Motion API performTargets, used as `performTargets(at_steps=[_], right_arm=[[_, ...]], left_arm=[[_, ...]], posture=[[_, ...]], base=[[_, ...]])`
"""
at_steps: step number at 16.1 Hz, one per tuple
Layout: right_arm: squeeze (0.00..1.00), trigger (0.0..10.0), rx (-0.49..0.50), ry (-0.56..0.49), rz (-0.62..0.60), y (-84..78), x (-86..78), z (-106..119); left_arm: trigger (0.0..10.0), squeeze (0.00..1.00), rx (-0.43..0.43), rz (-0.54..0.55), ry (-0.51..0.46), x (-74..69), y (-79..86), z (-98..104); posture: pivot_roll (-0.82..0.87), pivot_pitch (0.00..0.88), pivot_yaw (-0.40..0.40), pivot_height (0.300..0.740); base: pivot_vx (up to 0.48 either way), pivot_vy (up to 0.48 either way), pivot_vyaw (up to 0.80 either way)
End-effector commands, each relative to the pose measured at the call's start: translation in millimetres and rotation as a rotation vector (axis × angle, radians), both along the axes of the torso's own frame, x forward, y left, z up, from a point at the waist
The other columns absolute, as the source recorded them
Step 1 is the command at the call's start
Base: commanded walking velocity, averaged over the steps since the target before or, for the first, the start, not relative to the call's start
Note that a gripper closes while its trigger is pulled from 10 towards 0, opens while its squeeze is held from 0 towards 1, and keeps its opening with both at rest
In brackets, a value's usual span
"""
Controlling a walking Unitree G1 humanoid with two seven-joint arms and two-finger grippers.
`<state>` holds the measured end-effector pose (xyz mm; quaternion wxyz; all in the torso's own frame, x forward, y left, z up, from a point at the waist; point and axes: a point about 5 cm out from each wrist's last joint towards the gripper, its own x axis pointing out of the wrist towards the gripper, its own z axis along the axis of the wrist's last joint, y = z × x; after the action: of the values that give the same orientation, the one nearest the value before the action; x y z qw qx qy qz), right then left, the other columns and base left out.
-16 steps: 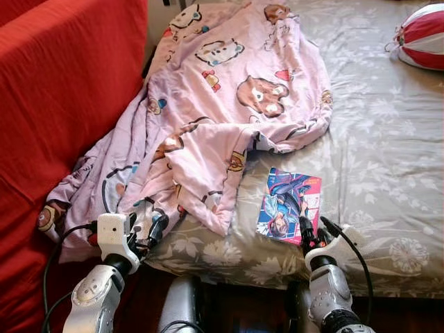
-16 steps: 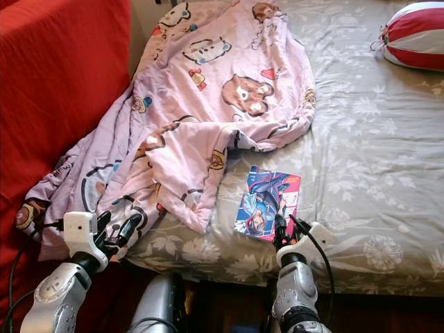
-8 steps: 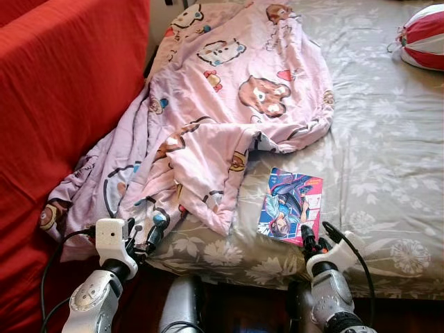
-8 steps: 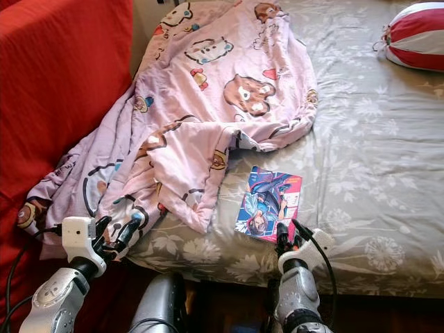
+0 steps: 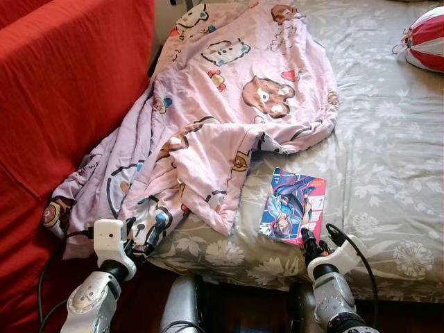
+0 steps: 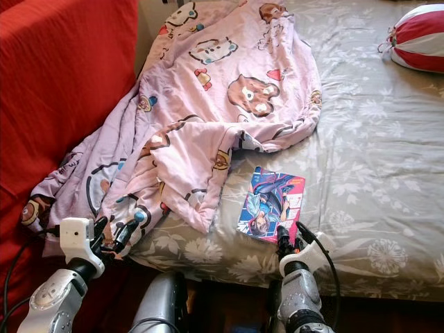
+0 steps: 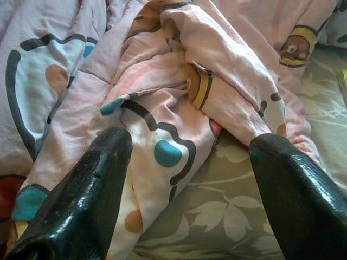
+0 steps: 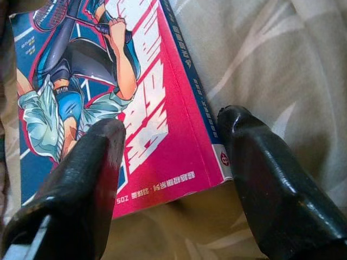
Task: Clean up the room
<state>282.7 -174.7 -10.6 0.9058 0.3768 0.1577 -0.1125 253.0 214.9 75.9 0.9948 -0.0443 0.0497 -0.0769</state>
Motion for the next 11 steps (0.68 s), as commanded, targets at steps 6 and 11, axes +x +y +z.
performTargets(at_steps=[6,11], right_arm=[[0.00,10.0,0.175,0.061,-0.031,10.8,-14.3,-16.2],[0.00,10.0,0.209,0.072,-0.025,11.8,-19.6,-20.8]], left_arm=[[10.0,0.00,0.015,0.028,0.011,-4.2,10.9,-0.7],[10.0,0.00,0.016,0.028,0.013,-3.0,10.9,-1.0]], posture=[[0.19,0.193,0.109,0.603],[0.18,0.193,0.112,0.603]], base=[[0.000,0.000,0.00],[0.000,0.000,0.00]])
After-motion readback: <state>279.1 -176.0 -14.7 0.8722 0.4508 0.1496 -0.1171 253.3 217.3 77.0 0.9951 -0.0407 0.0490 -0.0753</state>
